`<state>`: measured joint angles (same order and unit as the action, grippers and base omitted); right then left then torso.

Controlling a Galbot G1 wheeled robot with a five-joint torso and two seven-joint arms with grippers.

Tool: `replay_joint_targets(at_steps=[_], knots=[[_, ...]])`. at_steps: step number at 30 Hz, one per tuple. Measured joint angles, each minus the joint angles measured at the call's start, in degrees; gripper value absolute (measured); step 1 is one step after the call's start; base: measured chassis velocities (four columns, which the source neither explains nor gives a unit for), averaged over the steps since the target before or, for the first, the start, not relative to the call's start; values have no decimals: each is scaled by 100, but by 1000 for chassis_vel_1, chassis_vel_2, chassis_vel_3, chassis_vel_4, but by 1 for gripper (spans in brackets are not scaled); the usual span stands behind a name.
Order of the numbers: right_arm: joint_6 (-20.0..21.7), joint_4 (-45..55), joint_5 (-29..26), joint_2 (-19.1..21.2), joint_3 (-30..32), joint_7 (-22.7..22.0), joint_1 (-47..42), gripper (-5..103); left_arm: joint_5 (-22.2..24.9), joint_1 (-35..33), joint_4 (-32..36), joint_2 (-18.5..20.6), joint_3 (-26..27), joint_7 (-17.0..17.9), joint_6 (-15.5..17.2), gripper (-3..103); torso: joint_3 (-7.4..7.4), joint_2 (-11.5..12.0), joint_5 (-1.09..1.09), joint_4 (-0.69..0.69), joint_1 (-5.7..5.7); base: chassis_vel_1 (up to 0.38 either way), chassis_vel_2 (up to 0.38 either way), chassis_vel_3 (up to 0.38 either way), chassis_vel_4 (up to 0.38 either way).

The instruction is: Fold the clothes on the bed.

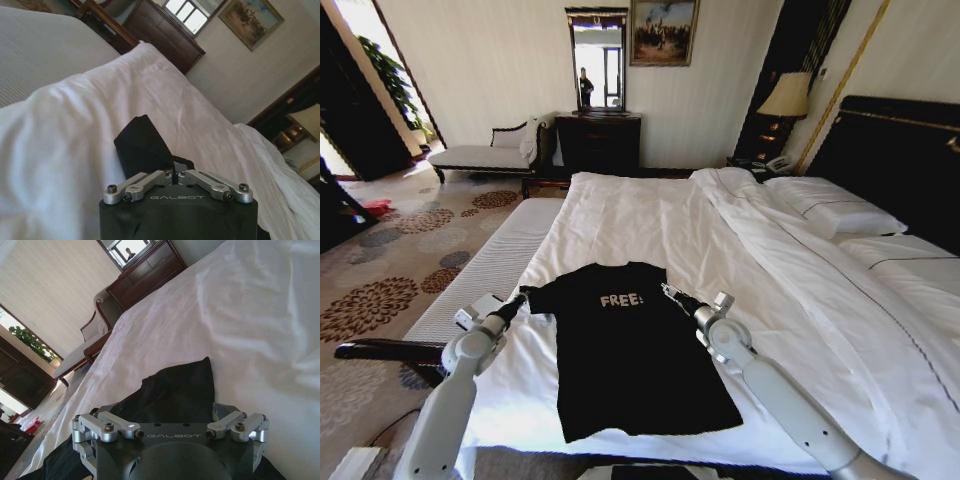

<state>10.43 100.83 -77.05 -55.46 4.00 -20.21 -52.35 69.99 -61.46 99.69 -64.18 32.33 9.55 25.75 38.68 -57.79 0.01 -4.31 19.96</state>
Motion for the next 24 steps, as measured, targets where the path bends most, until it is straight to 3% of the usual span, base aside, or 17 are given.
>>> replay_joint_targets(at_steps=[6,14,17,19,20,23,24], knots=[[-17,9,14,16,62,0,-68,100,-395,441,-125,-32,-856,70,-41,0,0,0,1,-1,0,0,0,0,0],[-30,-56,37,31,105,11,-103,100,-640,742,-550,-178,-1263,211,-49,-2,0,0,0,1,0,0,0,0,0],[-32,-102,41,21,103,19,-86,100,-648,741,-527,-187,-1290,228,-17,1,0,0,-1,1,0,0,0,0,0],[-33,-143,50,2,78,23,-60,100,-584,723,-371,-165,-1293,228,12,11,0,0,0,0,0,0,0,0,0],[-33,-143,50,2,78,23,-60,100,-584,723,-371,-165,-1293,228,12,11,0,0,0,0,0,0,0,0,0],[-35,-174,57,-28,33,26,-16,100,-188,612,157,-73,-1263,152,170,27,0,0,0,1,0,0,0,0,0],[-35,-174,57,-28,33,26,-16,100,-188,612,157,-73,-1263,152,170,27,0,0,0,1,0,0,0,0,0]])
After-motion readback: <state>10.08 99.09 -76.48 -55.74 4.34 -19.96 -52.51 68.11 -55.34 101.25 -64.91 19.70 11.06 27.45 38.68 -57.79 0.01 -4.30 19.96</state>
